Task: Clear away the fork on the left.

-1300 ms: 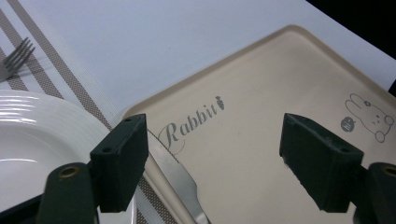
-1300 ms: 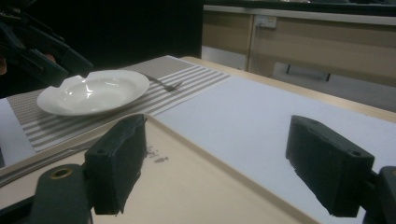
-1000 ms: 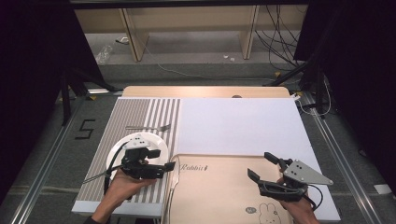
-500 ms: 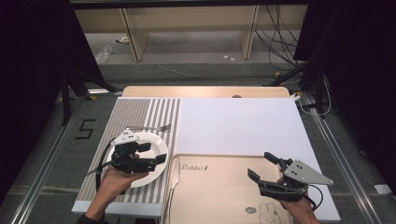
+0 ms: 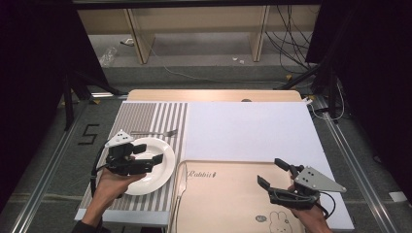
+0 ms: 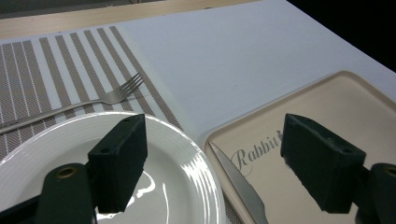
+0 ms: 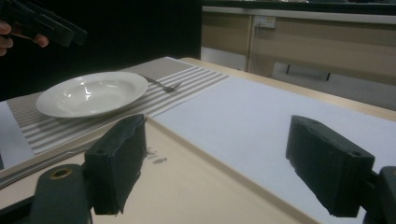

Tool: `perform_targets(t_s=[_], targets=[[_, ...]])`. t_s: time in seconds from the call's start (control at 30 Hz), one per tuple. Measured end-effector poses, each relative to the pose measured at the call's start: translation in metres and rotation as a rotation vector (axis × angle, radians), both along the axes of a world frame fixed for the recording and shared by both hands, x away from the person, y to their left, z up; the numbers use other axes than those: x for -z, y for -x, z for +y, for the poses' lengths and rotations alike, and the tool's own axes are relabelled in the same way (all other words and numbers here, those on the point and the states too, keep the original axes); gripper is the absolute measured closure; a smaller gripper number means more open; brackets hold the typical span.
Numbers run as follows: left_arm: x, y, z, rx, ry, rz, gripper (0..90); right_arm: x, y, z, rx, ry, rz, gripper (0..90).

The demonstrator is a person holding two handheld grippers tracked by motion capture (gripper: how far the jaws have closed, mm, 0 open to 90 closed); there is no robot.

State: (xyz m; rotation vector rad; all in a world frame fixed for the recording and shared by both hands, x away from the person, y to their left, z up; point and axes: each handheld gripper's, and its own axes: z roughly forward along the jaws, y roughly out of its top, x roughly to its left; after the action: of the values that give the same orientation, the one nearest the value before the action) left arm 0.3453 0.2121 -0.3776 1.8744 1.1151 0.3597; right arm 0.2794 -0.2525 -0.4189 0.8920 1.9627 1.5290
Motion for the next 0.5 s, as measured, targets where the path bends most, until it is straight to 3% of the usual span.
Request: perform_targets(t_s=[0.5], targets=[[-0.006,-0.009,0.011,-0.026,-0.047,-0.028,22.6,0.0,0.001,-0.001,0.008,-0.001,0.002,21.1]])
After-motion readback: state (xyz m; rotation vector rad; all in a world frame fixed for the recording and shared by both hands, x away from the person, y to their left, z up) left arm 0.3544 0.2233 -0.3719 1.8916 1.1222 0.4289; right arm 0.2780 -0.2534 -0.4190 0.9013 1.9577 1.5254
